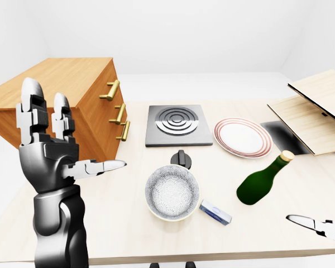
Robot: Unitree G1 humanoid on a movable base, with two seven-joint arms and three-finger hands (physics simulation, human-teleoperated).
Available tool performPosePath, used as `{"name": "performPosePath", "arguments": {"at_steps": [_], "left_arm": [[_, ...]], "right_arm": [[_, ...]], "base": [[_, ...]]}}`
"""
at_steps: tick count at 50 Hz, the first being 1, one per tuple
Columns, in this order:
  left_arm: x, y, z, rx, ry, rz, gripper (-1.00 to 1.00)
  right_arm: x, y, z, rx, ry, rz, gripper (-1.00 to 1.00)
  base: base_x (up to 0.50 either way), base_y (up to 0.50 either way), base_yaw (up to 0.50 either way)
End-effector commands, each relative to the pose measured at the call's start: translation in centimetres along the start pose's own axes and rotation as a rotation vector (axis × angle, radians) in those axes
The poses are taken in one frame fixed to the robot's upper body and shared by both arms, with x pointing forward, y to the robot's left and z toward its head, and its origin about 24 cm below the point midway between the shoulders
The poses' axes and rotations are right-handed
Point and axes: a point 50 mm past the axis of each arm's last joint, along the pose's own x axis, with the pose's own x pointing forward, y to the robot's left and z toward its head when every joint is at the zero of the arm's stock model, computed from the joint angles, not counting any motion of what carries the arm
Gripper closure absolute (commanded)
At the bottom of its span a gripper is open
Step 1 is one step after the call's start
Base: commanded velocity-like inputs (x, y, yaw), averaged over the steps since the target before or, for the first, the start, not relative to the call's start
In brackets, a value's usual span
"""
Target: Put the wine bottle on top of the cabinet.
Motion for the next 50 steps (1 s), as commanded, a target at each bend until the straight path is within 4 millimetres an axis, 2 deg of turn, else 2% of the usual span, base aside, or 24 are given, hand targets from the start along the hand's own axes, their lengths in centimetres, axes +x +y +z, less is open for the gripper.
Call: {"name": "performPosePath", "arguments": {"at_steps": [1, 7, 16, 26, 50], "left_arm": [[-0.1, -0.2, -1.3, -0.008, 0.052, 0.015, -1.00], [-0.1, -0.3, -1.6, -0.008, 0.066, 0.015, -1.00], [-0.4, 0.0, -2.6, -0.006, 0.113, 0.018, -1.00], [-0.7, 0.3, -3.5, -0.005, 0.156, 0.024, -1.00], [-0.7, 0.3, -4.0, -0.003, 0.176, 0.026, -1.00]], "right_arm": [[0.2, 0.1, -3.3, 0.090, 0.106, -0.018, -1.00], [0.5, 0.4, -4.2, 0.105, 0.137, -0.018, -1.00], [1.5, 1.5, -6.9, 0.148, 0.219, -0.003, -1.00], [2.6, 2.7, -8.2, 0.174, 0.255, 0.017, -1.00], [4.7, 3.7, -8.8, 0.188, 0.250, 0.044, -1.00]], "base": [[0.00, 0.00, 0.00], [0.00, 0.00, 0.00], [0.00, 0.00, 0.00], [0.00, 0.00, 0.00], [0.00, 0.00, 0.00]]}}
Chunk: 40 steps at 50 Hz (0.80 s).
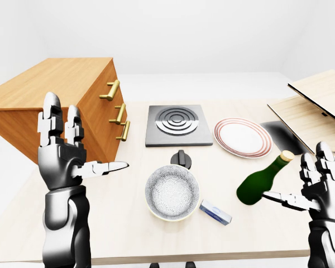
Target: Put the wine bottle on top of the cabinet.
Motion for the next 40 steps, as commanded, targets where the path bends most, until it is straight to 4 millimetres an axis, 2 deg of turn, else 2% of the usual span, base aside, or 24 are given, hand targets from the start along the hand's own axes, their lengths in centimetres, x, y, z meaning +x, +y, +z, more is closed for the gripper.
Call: {"name": "performPosePath", "arguments": {"at_steps": [1, 8, 22, 26, 27, 28, 29, 30, 32, 36, 37, 38, 40], "left_arm": [[0.0, -0.2, -1.3, -0.008, 0.052, 0.017, -1.00], [0.2, -0.2, -1.3, -0.011, 0.050, 0.018, -1.00], [0.3, -0.1, -1.4, -0.007, 0.052, 0.021, -1.00], [0.1, -0.1, -2.0, -0.004, 0.078, 0.020, -1.00], [1.1, -0.3, 0.7, -0.012, -0.047, 0.021, -1.00], [1.3, -0.4, 1.5, -0.017, -0.083, 0.022, -1.00], [0.6, -0.2, -0.6, -0.007, 0.015, 0.021, -1.00], [0.2, -0.1, -1.6, -0.004, 0.063, 0.022, -1.00], [0.1, 0.0, -2.3, -0.001, 0.092, 0.023, -1.00], [0.2, 0.0, -2.2, -0.003, 0.086, 0.023, -1.00], [0.1, 0.0, -2.2, -0.004, 0.090, 0.023, -1.00], [0.2, 0.0, -2.1, -0.004, 0.084, 0.024, -1.00], [0.2, 0.0, -1.9, -0.005, 0.077, 0.024, -1.00]], "right_arm": [[1.4, 0.7, -1.4, 0.037, 0.042, 0.009, -1.00], [2.0, 0.9, -1.2, 0.032, 0.032, 0.017, -1.00], [3.2, 1.9, -2.6, 0.056, 0.085, 0.036, -1.00], [3.5, 2.3, -2.7, 0.063, 0.086, 0.045, -1.00], [3.6, 2.5, -2.8, 0.064, 0.089, 0.048, -1.00], [3.7, 2.6, -2.9, 0.064, 0.093, 0.049, -1.00], [3.8, 2.6, -3.0, 0.066, 0.097, 0.051, -1.00], [3.9, 2.7, -3.2, 0.067, 0.107, 0.054, -1.00], [4.1, 2.9, -3.5, 0.067, 0.118, 0.060, -1.00], [4.2, 3.2, -3.5, 0.071, 0.118, 0.071, -1.00], [4.2, 3.2, -3.4, 0.072, 0.115, 0.071, 0.48], [4.1, 3.3, -3.4, 0.077, 0.113, 0.074, 1.00], [4.0, 3.3, -3.4, 0.083, 0.114, 0.078, 1.00]], "base": [[0.00, 0.00, 0.00], [0.00, 0.00, 0.00], [0.00, 0.00, 0.00], [0.00, 0.00, 0.00], [0.00, 0.00, 0.00], [0.00, 0.00, 0.00], [0.00, 0.00, 0.00], [0.00, 0.00, 0.00], [0.00, 0.00, 0.00], [0.00, 0.00, 0.00], [0.00, 0.00, 0.00], [0.00, 0.00, 0.00], [0.00, 0.00, 0.00]]}}
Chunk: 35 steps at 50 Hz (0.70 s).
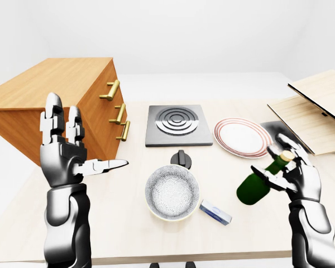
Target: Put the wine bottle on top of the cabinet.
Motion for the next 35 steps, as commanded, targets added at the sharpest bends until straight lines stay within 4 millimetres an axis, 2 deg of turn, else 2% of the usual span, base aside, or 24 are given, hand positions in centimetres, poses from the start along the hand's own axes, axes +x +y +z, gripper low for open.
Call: {"name": "performPosePath", "arguments": {"at_steps": [1, 7, 15, 29, 32, 35], "left_arm": [[-0.3, -0.2, -1.8, -0.007, 0.076, 0.015, -1.00], [-0.3, -0.2, -1.8, -0.008, 0.075, 0.014, -1.00], [-0.3, -0.3, -1.9, -0.012, 0.080, 0.014, -1.00], [-0.2, 0.0, -2.5, -0.005, 0.105, 0.017, -1.00], [-0.1, 0.0, -2.5, -0.005, 0.102, 0.021, -1.00], [-0.1, 0.0, -2.3, -0.004, 0.097, 0.021, -1.00]], "right_arm": [[0.7, 0.8, -1.6, 0.048, 0.062, 0.019, 1.00], [0.4, 0.7, -1.5, 0.051, 0.058, 0.014, 1.00], [0.0, 1.1, -0.3, 0.038, 0.004, 0.024, 1.00], [-0.8, 4.3, 1.6, 0.029, -0.075, 0.146, 1.00], [-1.1, 4.4, 2.6, 0.035, -0.118, 0.155, 1.00], [-1.3, 4.6, 4.6, 0.040, -0.209, 0.182, 1.00]], "base": [[0.00, 0.00, 0.00], [0.00, 0.00, 0.00], [0.00, 0.00, 0.00], [0.00, 0.00, 0.00], [0.00, 0.00, 0.00], [0.00, 0.00, 0.00]]}}
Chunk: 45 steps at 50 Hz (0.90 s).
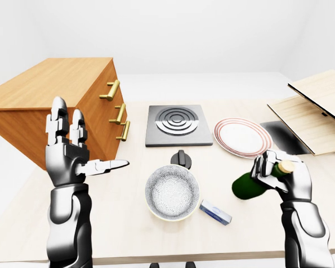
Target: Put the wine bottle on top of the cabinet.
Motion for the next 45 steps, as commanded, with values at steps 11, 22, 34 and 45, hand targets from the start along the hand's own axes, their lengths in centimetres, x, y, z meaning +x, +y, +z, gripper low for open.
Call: {"name": "performPosePath", "arguments": {"at_steps": [11, 22, 34, 45], "left_arm": [[0.1, -0.3, -1.2, -0.002, 0.046, 0.018, -1.00], [0.2, -0.2, -1.1, -0.007, 0.044, 0.018, -1.00], [0.7, 0.0, -1.6, -0.010, 0.056, 0.028, -1.00], [0.6, 0.1, -1.8, -0.018, 0.066, 0.026, -1.00]], "right_arm": [[0.3, 2.8, 10.6, -0.024, -0.502, 0.181, 1.00], [0.6, 3.8, 12.9, 0.006, -0.630, 0.212, 1.00], [3.6, 3.4, 17.2, 0.181, -0.823, 0.234, 1.00], [6.1, 2.5, 20.8, 0.275, -0.916, 0.239, 1.00]], "base": [[0.00, 0.00, 0.00], [0.00, 0.00, 0.00], [0.00, 0.00, 0.00], [0.00, 0.00, 0.00]]}}
